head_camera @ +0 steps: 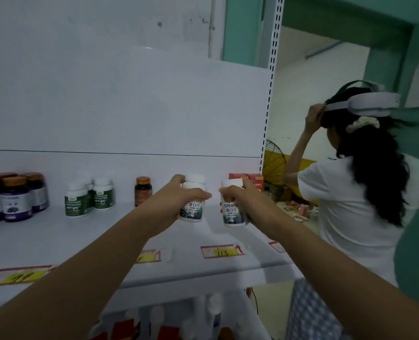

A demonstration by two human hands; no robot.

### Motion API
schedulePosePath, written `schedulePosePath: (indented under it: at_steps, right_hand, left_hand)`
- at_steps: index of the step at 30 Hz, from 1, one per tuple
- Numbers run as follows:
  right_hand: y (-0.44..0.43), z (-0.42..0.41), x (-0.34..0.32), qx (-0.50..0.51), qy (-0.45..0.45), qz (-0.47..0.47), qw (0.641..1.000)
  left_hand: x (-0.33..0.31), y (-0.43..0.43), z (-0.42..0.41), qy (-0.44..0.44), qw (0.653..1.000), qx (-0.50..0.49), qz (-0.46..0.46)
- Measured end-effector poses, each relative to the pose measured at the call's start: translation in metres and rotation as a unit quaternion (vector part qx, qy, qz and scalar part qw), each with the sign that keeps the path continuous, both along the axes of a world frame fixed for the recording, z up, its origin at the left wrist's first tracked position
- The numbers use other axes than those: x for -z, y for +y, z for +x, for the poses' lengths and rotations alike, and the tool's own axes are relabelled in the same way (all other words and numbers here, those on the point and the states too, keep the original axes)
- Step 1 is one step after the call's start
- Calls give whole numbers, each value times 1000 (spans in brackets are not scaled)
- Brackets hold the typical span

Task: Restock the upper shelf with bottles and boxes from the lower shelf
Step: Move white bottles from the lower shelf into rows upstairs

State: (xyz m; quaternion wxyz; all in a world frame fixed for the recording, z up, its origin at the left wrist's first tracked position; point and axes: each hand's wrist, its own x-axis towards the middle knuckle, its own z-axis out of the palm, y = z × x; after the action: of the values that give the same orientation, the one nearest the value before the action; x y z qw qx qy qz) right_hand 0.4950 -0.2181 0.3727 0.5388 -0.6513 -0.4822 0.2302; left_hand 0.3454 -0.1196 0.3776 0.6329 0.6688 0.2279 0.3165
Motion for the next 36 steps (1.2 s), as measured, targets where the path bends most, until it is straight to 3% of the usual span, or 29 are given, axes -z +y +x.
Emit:
schedulePosePath:
  at_steps: [8, 14, 22, 26, 31, 36]
  right_hand:
    - [86, 82, 1, -28, -63, -49, 996]
    - [143, 108, 14, -27, -98, -82, 991]
    - [182, 120, 29, -2, -82, -100, 992]
    - [198, 121, 30, 11, -115, -97, 989]
    - [211, 117, 28, 9, -168, -131, 977]
    - [225, 122, 36, 37, -172, -135, 975]
  left_hand:
    - [17, 73, 63, 110, 985, -123, 58]
    - [31, 105, 93, 115, 963, -232, 76]
    - [46, 128, 121, 137, 950, -254, 122]
    - [55, 137, 127, 137, 948, -264, 112]
    - [58, 144, 136, 256, 912, -272, 170]
    - [56, 148, 139, 297, 901, -252, 189]
